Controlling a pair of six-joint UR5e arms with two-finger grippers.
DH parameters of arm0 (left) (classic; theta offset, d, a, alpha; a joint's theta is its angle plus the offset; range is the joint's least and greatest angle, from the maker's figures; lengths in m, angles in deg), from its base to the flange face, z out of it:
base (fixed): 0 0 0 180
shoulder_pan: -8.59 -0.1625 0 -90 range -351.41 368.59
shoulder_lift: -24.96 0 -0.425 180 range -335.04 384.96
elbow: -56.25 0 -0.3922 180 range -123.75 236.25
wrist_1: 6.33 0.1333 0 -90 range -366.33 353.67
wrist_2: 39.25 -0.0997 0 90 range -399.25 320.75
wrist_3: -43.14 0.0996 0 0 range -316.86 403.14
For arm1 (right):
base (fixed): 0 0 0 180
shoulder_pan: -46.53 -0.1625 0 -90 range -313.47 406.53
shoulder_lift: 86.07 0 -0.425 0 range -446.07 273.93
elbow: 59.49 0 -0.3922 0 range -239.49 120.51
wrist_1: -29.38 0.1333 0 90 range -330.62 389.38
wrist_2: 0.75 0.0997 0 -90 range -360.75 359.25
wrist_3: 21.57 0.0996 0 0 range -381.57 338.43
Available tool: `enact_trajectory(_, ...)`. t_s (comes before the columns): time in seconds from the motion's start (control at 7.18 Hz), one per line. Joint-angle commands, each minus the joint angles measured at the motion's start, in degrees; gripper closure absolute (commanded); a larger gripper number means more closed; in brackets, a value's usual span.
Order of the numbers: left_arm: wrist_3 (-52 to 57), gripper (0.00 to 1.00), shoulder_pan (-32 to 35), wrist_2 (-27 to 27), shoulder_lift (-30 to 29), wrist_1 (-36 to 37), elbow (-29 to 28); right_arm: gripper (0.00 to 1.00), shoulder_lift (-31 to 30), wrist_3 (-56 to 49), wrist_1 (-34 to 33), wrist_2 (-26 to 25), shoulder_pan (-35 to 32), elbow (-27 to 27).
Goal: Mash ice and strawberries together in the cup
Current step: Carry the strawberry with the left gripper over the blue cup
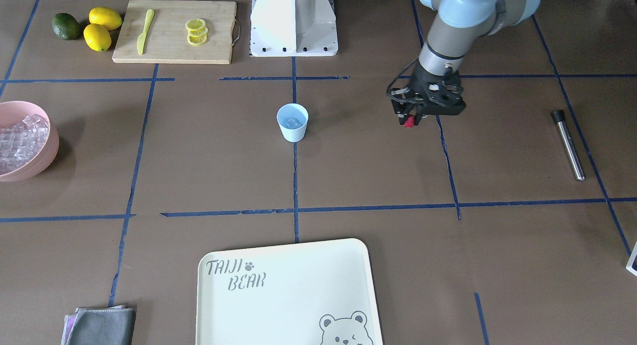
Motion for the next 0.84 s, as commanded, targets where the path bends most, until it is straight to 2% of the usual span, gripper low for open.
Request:
enact_trajectory(0.0,-12.28,1.00,-4.35,-1.37,-12.54,3.32,-4.50,0.01,-0.01,0.00,0.00,0.02,0.00,-0.19)
enact_trajectory(0.28,-16.60,1.00,-6.72,-5.14,-20.81,3.23,-13.00,0.01,-0.10,0.09,0.00,0.02,0.00,-0.02)
enact_trajectory(0.42,-17.14,1.00,-8.91,-6.91,-22.50,3.23,-14.79,0.01,-0.10,0.09,0.00,0.02,0.00,-0.02)
enact_trajectory(0.7,-18.46,0.95,-10.68,-7.10,-24.36,3.15,-15.94,0.01,-0.10,0.00,0.00,0.02,0.00,-0.02)
